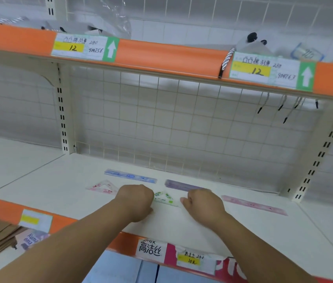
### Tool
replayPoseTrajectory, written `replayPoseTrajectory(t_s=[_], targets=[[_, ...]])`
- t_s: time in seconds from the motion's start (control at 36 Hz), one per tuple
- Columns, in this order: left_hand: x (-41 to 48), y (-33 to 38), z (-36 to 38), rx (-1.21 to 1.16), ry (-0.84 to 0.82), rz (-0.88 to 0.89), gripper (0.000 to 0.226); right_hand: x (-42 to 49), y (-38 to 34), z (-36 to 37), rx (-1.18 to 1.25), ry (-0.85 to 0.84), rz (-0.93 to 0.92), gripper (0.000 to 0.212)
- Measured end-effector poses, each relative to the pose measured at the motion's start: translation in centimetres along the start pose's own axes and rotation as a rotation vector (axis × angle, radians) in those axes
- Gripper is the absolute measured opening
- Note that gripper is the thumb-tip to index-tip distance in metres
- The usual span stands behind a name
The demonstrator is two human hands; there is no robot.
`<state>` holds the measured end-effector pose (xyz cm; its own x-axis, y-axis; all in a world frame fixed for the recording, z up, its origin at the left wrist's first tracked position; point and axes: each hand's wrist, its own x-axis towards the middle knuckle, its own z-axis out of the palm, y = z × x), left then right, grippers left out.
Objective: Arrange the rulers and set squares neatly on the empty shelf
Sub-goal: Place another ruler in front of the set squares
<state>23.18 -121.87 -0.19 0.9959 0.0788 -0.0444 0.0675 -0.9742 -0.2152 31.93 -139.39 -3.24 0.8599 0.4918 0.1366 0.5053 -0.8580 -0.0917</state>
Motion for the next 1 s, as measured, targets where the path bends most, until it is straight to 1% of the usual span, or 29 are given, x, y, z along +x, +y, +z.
replayPoseTrajectory(t_s=[0.11, 0.28, 0.36, 0.5, 0.64, 0.83, 1.0], targets=[[0.1, 0.9, 0.2, -0.006, 0.066, 0.023, 0.032, -1.7, 0.1, -0.5, 0.002, 0.003, 0.045, 0.044], [0.1, 2.6, 0.1, -0.036, 0.121, 0.096, 0.028, -4.6, 0.4, -1.8, -0.029, 0.002, 0.138, 0.04], [0.0, 3.5, 0.0, -0.037, 0.136, 0.131, 0.027, -5.9, 0.9, -2.3, -0.045, 0.003, 0.181, 0.041], [-0.4, 5.0, -0.2, -0.022, 0.143, 0.184, 0.028, -7.7, 1.7, -2.9, -0.074, 0.008, 0.226, 0.031], [-0.2, 6.7, -0.9, -0.003, 0.146, 0.214, 0.029, -9.2, 2.9, -3.2, -0.066, 0.023, 0.266, 0.033], [0.2, 10.8, -2.5, 0.0, 0.15, 0.269, 0.03, -11.3, 6.3, -4.4, -0.072, 0.045, 0.311, 0.032], [0.3, 16.4, -4.4, -0.002, 0.17, 0.299, 0.031, -13.9, 11.5, -5.7, -0.078, 0.043, 0.339, 0.032]])
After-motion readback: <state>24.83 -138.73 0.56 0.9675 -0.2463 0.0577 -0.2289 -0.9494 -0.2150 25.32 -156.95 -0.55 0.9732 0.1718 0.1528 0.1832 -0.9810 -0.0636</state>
